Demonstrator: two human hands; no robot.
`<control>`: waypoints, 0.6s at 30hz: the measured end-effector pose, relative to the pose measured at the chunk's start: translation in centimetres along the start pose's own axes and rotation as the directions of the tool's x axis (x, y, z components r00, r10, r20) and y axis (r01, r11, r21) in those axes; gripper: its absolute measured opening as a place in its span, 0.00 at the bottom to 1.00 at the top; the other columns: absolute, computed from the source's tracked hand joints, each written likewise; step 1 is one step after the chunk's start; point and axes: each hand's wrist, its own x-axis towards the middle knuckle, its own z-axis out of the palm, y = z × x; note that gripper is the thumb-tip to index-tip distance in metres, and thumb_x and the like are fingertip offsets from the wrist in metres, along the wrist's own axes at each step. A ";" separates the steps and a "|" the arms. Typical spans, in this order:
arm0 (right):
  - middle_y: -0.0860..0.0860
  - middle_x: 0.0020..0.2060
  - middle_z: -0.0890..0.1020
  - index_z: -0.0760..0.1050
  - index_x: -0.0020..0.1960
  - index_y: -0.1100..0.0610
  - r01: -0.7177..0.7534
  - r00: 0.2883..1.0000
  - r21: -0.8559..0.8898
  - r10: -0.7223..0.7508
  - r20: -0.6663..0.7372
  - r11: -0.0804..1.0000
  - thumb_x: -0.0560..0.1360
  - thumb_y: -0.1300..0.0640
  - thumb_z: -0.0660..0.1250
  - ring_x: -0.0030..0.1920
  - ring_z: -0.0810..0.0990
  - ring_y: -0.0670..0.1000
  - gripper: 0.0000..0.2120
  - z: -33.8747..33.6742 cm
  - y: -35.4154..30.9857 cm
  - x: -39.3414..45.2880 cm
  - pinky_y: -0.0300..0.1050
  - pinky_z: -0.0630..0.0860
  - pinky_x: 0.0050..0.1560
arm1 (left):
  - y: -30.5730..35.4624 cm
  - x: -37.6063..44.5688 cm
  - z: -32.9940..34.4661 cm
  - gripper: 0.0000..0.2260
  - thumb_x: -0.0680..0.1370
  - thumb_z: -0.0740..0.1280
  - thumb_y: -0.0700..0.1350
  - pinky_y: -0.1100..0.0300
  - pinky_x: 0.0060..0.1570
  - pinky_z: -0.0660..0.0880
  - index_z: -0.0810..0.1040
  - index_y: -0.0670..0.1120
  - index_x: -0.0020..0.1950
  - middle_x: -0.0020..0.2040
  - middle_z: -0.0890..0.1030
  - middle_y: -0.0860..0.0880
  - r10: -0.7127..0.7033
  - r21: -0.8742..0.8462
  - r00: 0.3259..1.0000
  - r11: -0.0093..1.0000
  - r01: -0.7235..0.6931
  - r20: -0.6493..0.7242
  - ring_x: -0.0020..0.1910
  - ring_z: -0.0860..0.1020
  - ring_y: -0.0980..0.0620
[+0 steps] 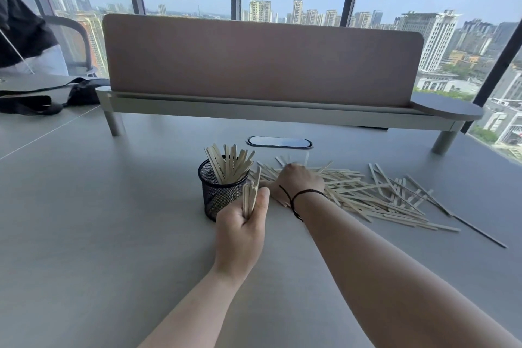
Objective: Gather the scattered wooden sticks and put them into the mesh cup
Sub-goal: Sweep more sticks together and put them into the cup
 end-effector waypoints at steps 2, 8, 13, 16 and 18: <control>0.53 0.53 0.81 0.72 0.61 0.59 0.012 1.000 -0.002 -0.012 0.027 1.000 0.69 0.40 0.66 0.54 0.80 0.56 0.29 -0.2 0.0 0.1 0.46 0.68 0.43 | 0.0 0.0 -0.1 0.24 0.80 0.64 0.52 0.63 0.28 0.54 0.53 0.50 0.31 0.26 0.56 0.56 -0.001 -0.006 1.000 1.000 0.001 -0.002 0.27 0.55 0.56; 0.56 0.59 0.76 0.71 0.65 0.59 0.051 0.999 -0.038 -0.051 0.000 0.998 0.69 0.34 0.65 0.60 0.76 0.58 0.35 0.2 1.2 -0.6 0.49 0.68 0.48 | 0.2 0.0 -0.1 0.24 0.80 0.64 0.52 0.62 0.27 0.53 0.53 0.50 0.31 0.26 0.56 0.56 -0.013 -0.012 1.000 1.000 0.013 0.021 0.27 0.55 0.56; 0.56 0.59 0.77 0.72 0.60 0.57 0.098 0.993 -0.009 -0.099 -0.064 0.995 0.72 0.43 0.65 0.56 0.79 0.59 0.23 0.4 1.9 -1.6 0.49 0.68 0.44 | -0.3 0.0 -0.2 0.25 0.80 0.63 0.56 0.57 0.28 0.54 0.53 0.48 0.31 0.26 0.56 0.55 -0.035 0.003 0.999 0.999 0.035 0.032 0.27 0.55 0.54; 0.57 0.55 0.81 0.72 0.57 0.59 0.168 0.984 -0.020 -0.169 -0.063 0.986 0.74 0.49 0.64 0.55 0.80 0.60 0.17 0.0 2.4 -2.5 0.48 0.68 0.43 | -0.4 0.0 -0.2 0.26 0.79 0.62 0.59 0.56 0.28 0.54 0.53 0.47 0.32 0.26 0.56 0.55 -0.040 0.002 0.998 0.999 0.040 0.047 0.27 0.56 0.54; 0.57 0.54 0.82 0.73 0.51 0.58 0.199 0.979 -0.023 -0.200 -0.031 0.980 0.76 0.50 0.64 0.55 0.81 0.60 0.12 -0.4 2.8 -3.2 0.47 0.69 0.43 | -0.4 0.0 -0.2 0.26 0.79 0.62 0.60 0.57 0.28 0.54 0.54 0.47 0.32 0.26 0.56 0.53 -0.045 0.008 0.997 0.999 0.045 0.058 0.27 0.56 0.53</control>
